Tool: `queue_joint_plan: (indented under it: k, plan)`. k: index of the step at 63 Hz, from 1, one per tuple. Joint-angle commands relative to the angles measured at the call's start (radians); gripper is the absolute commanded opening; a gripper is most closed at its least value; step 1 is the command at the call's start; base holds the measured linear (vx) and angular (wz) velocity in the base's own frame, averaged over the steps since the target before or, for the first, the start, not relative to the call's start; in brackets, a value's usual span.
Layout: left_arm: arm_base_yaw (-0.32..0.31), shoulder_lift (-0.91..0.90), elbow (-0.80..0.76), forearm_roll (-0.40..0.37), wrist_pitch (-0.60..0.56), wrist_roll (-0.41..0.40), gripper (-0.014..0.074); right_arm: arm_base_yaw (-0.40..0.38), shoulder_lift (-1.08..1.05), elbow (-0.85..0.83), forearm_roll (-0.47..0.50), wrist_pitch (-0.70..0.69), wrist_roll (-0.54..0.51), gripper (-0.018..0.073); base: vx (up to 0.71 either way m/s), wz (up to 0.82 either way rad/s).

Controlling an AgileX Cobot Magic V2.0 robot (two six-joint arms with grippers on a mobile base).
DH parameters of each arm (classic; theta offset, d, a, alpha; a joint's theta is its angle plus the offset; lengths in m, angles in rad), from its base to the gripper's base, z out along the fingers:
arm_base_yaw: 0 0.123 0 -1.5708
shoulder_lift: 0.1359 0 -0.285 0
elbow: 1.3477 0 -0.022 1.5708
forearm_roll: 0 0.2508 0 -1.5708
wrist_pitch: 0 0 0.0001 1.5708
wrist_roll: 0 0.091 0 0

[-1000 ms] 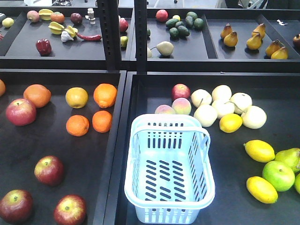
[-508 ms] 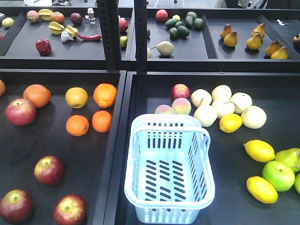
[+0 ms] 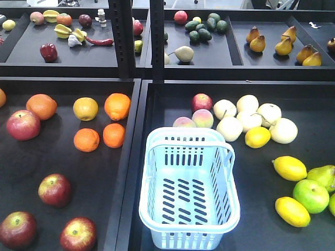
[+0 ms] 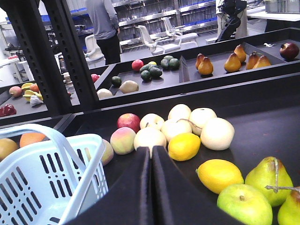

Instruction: Pick three apples into basket with both arms

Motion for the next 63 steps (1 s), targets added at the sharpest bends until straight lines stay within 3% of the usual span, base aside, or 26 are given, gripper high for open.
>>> queue_joint_plan:
  k: [1, 13, 21, 29, 33, 44, 47, 51, 55, 63]
  plan:
    - [-0.007, 0.091, -0.086, 0.000, 0.016, 0.109, -0.0006, -0.004, -0.011, 0.012, -0.012, -0.068, 0.000, -0.0004, 0.00, 0.00]
    - [-0.007, 0.224, -0.180, -0.021, 0.078, 0.248, -0.0006, -0.004, -0.011, 0.012, -0.012, -0.068, 0.000, -0.0004, 0.00, 0.00]
    - [-0.007, 0.304, -0.229, -0.099, 0.134, 0.349, -0.0006, -0.004, -0.011, 0.012, -0.012, -0.068, 0.000, -0.0004, 0.00, 0.00]
    - [-0.007, 0.376, -0.264, -0.285, 0.200, 0.471, -0.0006, -0.004, -0.011, 0.012, -0.012, -0.068, 0.000, -0.0004, 0.00, 0.00]
    - [-0.007, 0.415, -0.278, -0.440, 0.248, 0.576, -0.0006, -0.004, -0.011, 0.012, -0.012, -0.068, 0.000, -0.0004, 0.00, 0.00]
    - [-0.007, 0.547, -0.323, -0.826, 0.491, 1.043, -0.0006, -0.004, -0.011, 0.012, -0.012, -0.068, 0.000, -0.0004, 0.00, 0.00]
    - [-0.007, 0.580, -0.334, -0.921, 0.535, 1.135, -0.0006, -0.004, -0.011, 0.012, -0.012, -0.068, 0.000, -0.0004, 0.00, 0.00]
    - [-0.007, 0.614, -0.346, -0.998, 0.551, 1.201, -0.0006, -0.004, -0.011, 0.012, -0.012, -0.068, 0.000, -0.0004, 0.00, 0.00]
    - [-0.007, 0.645, -0.348, -1.049, 0.534, 1.207, -0.0006, -0.004, -0.011, 0.012, -0.012, -0.068, 0.000, -0.0004, 0.00, 0.00]
    - [-0.007, 0.697, -0.348, -1.082, 0.544, 1.206, 0.0028, -0.004, -0.011, 0.012, -0.012, -0.068, 0.000, -0.0004, 0.00, 0.00]
